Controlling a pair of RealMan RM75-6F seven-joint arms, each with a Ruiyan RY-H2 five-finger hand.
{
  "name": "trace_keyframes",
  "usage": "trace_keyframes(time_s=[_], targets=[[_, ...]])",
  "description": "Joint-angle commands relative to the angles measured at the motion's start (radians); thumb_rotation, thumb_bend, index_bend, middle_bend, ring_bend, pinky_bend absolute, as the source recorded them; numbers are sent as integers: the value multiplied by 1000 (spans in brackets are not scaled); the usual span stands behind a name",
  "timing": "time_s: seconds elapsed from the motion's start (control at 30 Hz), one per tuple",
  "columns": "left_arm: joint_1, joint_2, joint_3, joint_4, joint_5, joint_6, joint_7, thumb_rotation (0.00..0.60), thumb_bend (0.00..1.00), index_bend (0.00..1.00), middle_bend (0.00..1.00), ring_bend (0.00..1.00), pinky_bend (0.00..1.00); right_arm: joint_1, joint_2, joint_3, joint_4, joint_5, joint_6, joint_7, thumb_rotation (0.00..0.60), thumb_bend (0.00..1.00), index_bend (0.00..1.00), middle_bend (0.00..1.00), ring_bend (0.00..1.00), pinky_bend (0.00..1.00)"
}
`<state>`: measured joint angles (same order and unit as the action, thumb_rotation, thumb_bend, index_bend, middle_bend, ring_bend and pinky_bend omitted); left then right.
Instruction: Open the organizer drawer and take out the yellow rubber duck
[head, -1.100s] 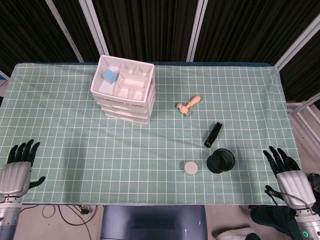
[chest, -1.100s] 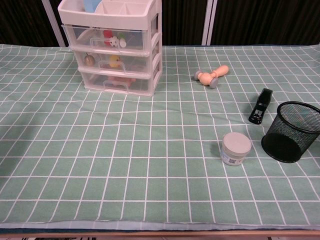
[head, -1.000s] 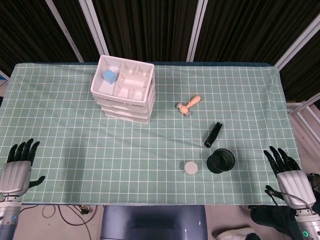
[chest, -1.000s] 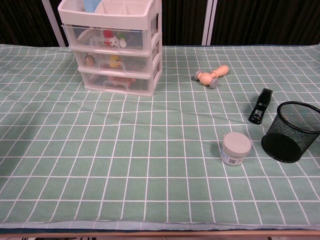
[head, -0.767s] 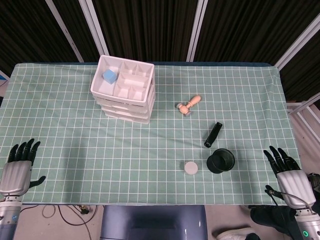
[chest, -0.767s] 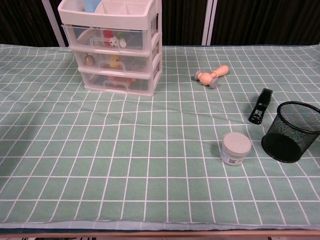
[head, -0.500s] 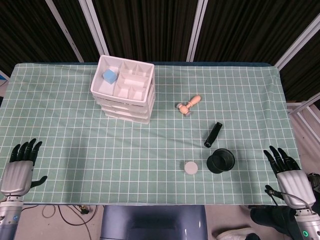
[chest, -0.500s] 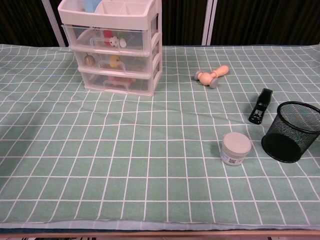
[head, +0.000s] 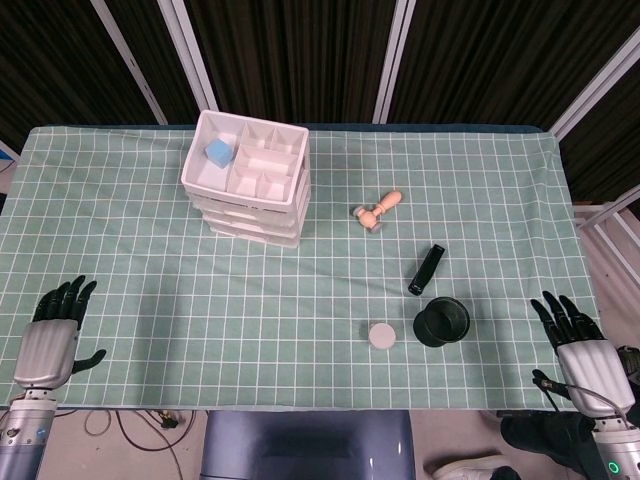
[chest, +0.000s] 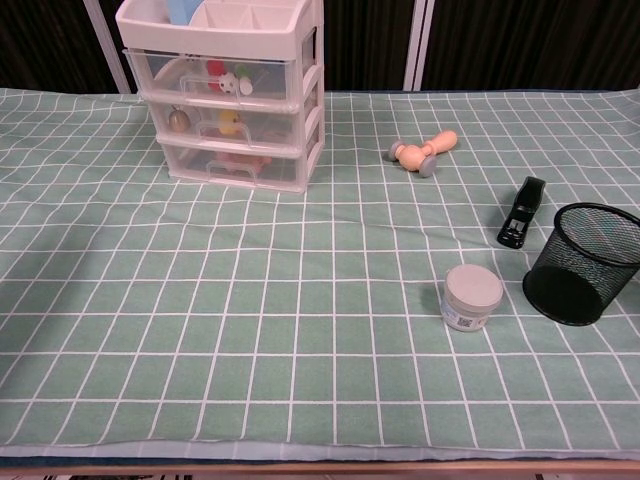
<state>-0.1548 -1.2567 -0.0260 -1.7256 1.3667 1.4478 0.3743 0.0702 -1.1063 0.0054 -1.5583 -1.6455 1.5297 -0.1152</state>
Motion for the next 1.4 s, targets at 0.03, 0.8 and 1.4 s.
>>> trace_keyframes(time_s=[0.03,0.8,1.4], targets=[[-27,-41,-50,-10,-11,1,-22,600,366,57,587,625,743,1,1,0,-1,3,-3,4,600,28,0,0,0,227],[-437,-490,-441,122,-728,-349,-92,600,482,105,910,943,1000,9,12,10,-11,50,-41,45,600,64,0,0,0,227],[-532,-606,-505,287,-741,-445,-302,600,482,121,918,947,1000,13,10,17,-17,70,-53,58,600,66,0,0,0,227]])
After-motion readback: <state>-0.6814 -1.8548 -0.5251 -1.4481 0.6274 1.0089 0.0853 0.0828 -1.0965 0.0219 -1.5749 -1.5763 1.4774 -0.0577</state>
